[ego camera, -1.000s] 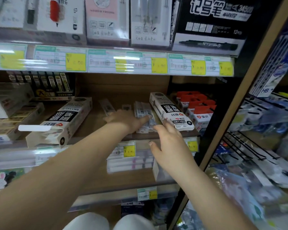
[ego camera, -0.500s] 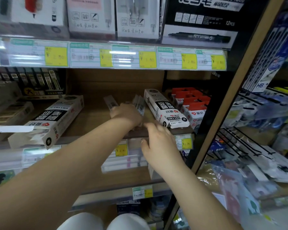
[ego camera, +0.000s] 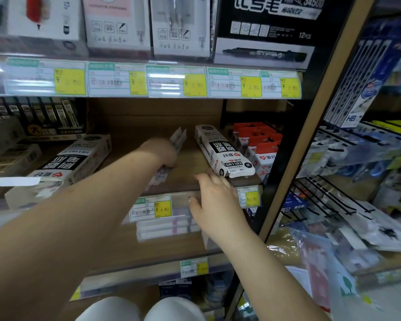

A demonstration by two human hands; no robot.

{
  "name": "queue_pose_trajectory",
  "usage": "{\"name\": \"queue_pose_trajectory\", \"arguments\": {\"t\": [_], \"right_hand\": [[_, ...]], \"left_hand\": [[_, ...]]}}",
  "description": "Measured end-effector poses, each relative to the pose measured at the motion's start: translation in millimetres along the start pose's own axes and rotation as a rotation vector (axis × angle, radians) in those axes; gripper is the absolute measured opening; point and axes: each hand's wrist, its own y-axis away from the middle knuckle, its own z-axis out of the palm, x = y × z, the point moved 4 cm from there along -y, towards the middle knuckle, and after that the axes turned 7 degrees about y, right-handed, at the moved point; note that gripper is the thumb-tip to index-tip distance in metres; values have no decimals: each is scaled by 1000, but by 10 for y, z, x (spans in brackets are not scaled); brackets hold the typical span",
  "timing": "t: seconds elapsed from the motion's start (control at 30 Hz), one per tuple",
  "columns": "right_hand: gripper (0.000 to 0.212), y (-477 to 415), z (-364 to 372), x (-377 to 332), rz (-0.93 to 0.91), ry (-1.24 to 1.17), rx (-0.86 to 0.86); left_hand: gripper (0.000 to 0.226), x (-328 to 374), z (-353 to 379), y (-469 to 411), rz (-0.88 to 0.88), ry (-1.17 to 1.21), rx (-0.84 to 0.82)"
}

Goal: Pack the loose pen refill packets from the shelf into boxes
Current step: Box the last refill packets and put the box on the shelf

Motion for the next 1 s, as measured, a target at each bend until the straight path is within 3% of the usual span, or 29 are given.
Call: {"name": "queue_pose_trajectory", "arguments": {"t": [0.3,0.5,0.6,0.77,0.87,1.0], "right_hand": [[45,-2,22,-5,-6,1,8],[41,-8,45,9,-18,102,13],[43,4,45,4,-33,106,17],[47,-1,26,7,-49,92,7],[49,-2,-4,34,-58,-28,-8],[40,38,-217,162,67,-511,153]], "left_hand": [[12,-194,-78,-8,-125,-163,-156],[10,-216,-69,71,-118,-160,-171],[31,-233,-106,120,-84,-114,-146],[37,-262,-187,229,-25,-67,-160],[31,-242,-239,288,51,-29,-32],[17,-188,-362,512,306,-40,342]]}}
